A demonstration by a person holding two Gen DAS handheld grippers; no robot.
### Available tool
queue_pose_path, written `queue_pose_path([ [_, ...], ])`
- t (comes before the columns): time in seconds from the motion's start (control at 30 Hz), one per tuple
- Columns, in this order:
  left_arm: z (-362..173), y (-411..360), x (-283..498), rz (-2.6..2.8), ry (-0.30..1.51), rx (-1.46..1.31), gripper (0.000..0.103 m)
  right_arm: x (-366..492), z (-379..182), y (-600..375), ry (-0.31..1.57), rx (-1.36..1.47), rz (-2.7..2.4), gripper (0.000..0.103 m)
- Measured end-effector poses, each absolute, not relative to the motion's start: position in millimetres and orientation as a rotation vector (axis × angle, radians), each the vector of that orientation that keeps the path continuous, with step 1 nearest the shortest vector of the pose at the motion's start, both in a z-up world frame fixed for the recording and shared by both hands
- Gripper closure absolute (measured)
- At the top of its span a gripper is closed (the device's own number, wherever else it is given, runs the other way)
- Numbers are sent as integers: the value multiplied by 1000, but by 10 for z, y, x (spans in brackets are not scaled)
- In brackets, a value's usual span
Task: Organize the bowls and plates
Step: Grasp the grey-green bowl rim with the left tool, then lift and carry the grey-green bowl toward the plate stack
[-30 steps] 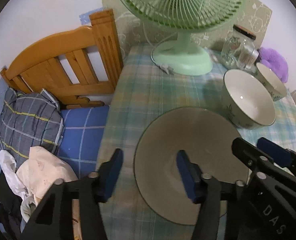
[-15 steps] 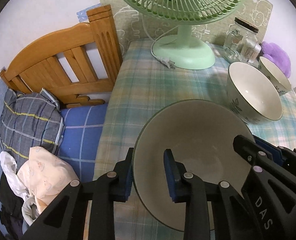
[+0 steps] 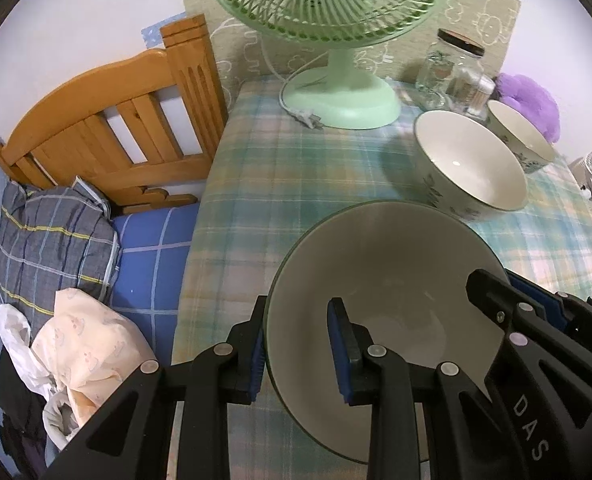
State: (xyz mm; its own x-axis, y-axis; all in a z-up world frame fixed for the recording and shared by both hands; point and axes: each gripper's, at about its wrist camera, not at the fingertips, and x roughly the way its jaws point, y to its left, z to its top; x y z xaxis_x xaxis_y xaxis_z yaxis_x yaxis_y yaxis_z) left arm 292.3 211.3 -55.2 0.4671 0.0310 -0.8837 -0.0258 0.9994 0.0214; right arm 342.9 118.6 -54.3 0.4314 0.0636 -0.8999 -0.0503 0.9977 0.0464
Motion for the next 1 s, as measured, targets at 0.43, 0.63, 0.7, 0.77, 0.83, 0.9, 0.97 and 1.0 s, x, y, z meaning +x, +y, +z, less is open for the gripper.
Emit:
queue_pose_path([
  [0.43, -383, 1671, 2525, -47, 1087, 43, 76, 2883, -304, 771, 1114, 59, -1, 85],
  [0.63, -366, 1384, 2297, -66, 1103, 46, 76, 2614, -278, 459, 1127, 83, -20, 85],
  [0.7, -381, 1252, 2193, -72, 1114, 49, 76, 2525, -289, 365, 1132, 93, -26, 85],
  [0.77, -400, 1153, 2105, -79, 1126, 46, 76, 2427, -299, 245, 1145, 98, -34, 85],
  [0.83, -423, 1015, 2008, -90, 1139, 50, 76, 2321, -300, 122, 1155, 93, -43, 85],
  [0.9, -436, 898, 1935, -98, 1145, 58, 76, 2231, -311, 24, 1164, 91, -51, 85],
  [0.97, -449, 782, 1868, -106, 1153, 55, 76, 2134, -315, -110, 1173, 88, -58, 85],
  [1.0, -458, 725, 1843, -108, 1160, 50, 76, 2100, -317, -158, 1176, 85, -61, 85],
])
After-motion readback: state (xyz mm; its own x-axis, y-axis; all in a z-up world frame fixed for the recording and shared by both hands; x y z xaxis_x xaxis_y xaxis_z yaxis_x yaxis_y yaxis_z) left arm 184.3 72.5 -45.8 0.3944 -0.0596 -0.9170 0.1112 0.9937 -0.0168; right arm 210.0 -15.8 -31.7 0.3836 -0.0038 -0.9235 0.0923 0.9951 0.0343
